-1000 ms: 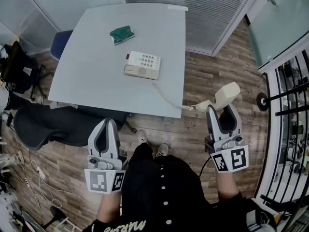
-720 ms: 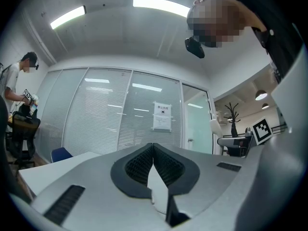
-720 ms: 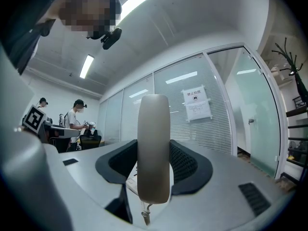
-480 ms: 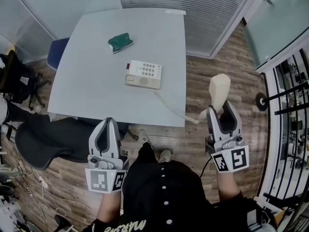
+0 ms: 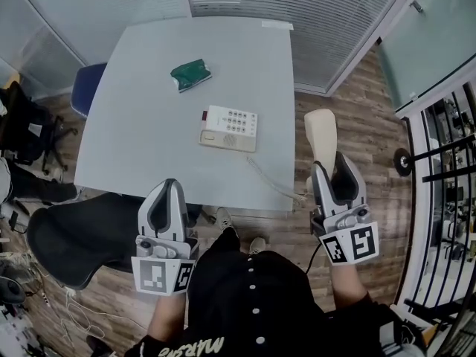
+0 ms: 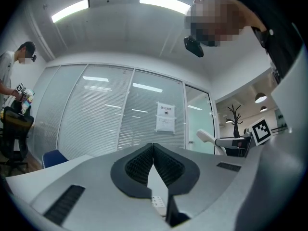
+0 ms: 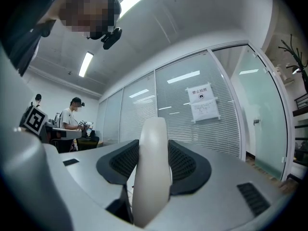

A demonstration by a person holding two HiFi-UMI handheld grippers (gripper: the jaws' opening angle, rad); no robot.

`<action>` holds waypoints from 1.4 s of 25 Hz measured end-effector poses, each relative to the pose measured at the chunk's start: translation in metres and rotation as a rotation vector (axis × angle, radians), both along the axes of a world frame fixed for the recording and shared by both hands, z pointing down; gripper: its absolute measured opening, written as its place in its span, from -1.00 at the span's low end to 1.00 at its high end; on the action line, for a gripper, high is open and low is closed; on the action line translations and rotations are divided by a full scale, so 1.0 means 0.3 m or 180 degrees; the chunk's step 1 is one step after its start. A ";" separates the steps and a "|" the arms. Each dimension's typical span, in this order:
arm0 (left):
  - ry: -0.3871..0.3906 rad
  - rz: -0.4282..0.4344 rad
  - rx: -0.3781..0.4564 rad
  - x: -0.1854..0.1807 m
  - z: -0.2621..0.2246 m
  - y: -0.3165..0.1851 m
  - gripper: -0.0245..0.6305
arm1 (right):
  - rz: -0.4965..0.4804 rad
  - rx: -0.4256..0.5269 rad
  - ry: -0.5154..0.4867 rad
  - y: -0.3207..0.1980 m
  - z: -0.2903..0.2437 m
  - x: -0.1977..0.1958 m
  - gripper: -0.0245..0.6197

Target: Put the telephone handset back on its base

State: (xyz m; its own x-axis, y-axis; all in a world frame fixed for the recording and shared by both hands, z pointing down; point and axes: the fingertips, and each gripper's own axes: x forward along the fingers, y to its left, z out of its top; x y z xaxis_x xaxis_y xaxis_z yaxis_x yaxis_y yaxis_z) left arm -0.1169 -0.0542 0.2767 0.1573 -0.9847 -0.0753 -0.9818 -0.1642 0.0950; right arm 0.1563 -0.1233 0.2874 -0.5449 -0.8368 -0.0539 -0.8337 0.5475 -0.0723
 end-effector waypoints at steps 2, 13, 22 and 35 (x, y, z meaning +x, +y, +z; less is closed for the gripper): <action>0.0027 0.0042 0.0028 -0.014 -0.003 -0.034 -0.87 | -0.0023 0.0002 -0.0009 -0.022 -0.001 -0.025 -0.28; 0.0309 0.0532 0.0205 0.017 -0.051 -0.242 -0.87 | -0.0148 0.0123 0.0036 -0.115 -0.051 -0.167 -0.28; 0.0360 0.0461 0.0083 -0.124 -0.019 -0.283 -0.87 | -0.0240 0.0142 0.0119 -0.184 -0.025 -0.275 -0.28; 0.0386 0.0359 -0.0046 -0.181 0.040 -0.317 -0.87 | -0.0534 0.0100 0.0289 -0.232 0.032 -0.369 -0.28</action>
